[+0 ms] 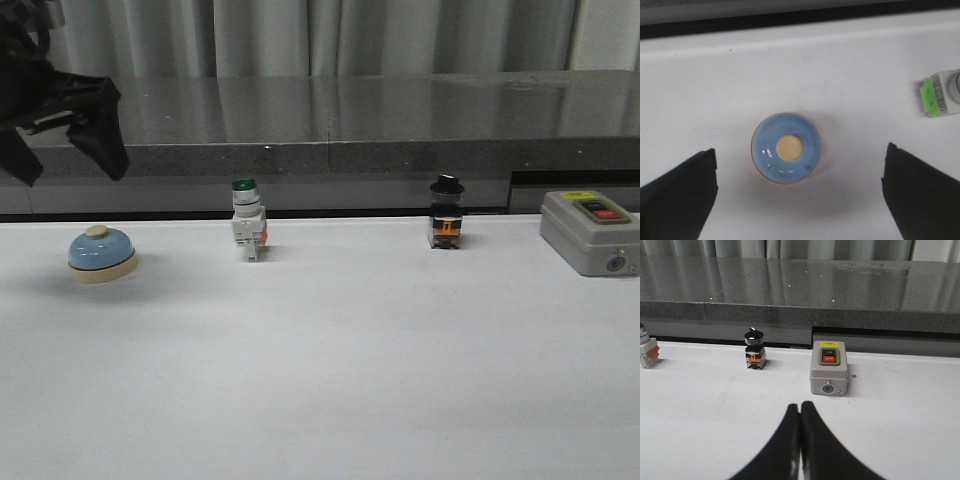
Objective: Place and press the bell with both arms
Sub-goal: 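Lower the left gripper over the blue bell and close on its dome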
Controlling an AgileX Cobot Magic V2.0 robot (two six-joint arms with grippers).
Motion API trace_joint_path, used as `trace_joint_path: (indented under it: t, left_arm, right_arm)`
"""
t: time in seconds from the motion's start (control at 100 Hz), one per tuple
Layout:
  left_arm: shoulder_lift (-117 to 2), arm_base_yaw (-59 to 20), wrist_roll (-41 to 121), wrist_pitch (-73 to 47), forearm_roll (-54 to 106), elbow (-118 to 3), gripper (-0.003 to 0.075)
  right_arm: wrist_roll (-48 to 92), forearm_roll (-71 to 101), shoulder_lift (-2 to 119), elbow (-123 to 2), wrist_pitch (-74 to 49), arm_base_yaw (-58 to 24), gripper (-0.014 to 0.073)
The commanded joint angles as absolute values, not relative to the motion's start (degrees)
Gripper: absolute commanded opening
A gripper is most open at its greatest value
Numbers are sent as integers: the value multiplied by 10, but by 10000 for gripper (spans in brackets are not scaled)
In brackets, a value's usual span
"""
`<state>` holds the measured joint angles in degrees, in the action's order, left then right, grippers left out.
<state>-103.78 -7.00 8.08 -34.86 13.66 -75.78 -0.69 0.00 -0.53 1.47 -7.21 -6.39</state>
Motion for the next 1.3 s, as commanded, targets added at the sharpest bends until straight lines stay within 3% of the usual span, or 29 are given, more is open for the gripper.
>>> trace_joint_path:
  t: [0.0,0.74,1.01,1.29]
  left_arm:
    - [-1034,-74,86,-323,143,-786,627]
    - [-1144,-74,97,-311,143,-822,627]
    - [-1144,-74,99,-307,143,-822,566]
    - [-1144,-74,99,-311,143,-822,564]
  right_arm:
    - [-6,-8,-16,7,-23,-61,-60]
    - [-6,-8,-16,7,-23,-61,-60]
    - [-6,-8,-16,7,-23,-61,-60]
    - [-6,-8,-16,7,-23,-61,-60]
